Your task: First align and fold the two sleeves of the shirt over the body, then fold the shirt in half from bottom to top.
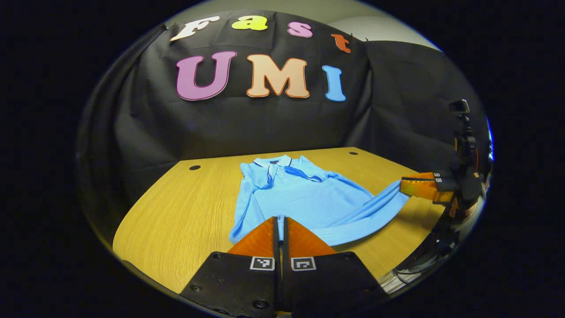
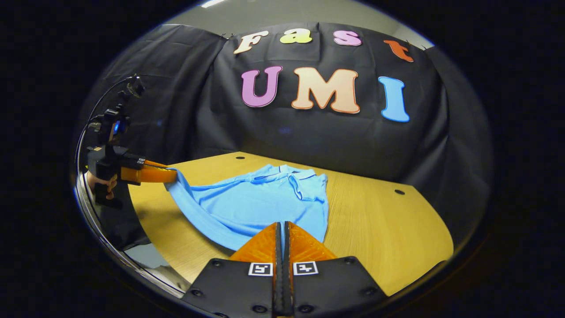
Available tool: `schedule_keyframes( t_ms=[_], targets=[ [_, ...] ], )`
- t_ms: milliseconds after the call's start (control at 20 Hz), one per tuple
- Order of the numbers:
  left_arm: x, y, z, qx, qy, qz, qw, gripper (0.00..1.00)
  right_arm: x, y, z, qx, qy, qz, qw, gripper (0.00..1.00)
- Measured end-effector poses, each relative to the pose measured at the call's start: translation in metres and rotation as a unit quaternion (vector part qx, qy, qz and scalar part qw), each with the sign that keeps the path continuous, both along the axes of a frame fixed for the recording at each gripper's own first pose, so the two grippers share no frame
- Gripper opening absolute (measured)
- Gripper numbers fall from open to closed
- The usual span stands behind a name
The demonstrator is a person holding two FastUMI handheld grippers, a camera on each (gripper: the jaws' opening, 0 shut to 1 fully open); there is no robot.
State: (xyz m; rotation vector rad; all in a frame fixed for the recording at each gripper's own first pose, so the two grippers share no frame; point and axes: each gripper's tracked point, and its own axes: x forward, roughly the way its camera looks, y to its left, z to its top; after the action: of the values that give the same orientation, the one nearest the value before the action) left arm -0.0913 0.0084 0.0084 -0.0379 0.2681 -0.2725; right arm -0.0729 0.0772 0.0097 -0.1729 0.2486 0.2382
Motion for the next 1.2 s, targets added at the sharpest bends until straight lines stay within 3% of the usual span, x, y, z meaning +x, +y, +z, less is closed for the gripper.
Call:
schedule_keyframes(
  t_ms=[200,400,850,1200],
  targets=[
    [0.042,-0.006,0.036,-0.042,0.002,-0.031,0.999,0.00,0.041,-0.007,0.039,-0.011,-0.022,-0.005,1.000,0.02],
    [0.092,0.007,0.069,-0.037,-0.008,-0.029,0.999,0.00,0.090,-0.008,0.074,-0.006,-0.027,-0.011,1.000,0.02],
    [0.205,0.037,0.064,0.000,0.009,0.027,1.000,0.00,0.236,-0.023,0.088,-0.006,-0.011,-0.060,0.998,0.02],
    [0.306,0.079,0.055,-0.020,0.022,0.094,0.995,0.00,0.344,-0.024,0.045,0.001,0.020,-0.088,0.996,0.02]
  ],
)
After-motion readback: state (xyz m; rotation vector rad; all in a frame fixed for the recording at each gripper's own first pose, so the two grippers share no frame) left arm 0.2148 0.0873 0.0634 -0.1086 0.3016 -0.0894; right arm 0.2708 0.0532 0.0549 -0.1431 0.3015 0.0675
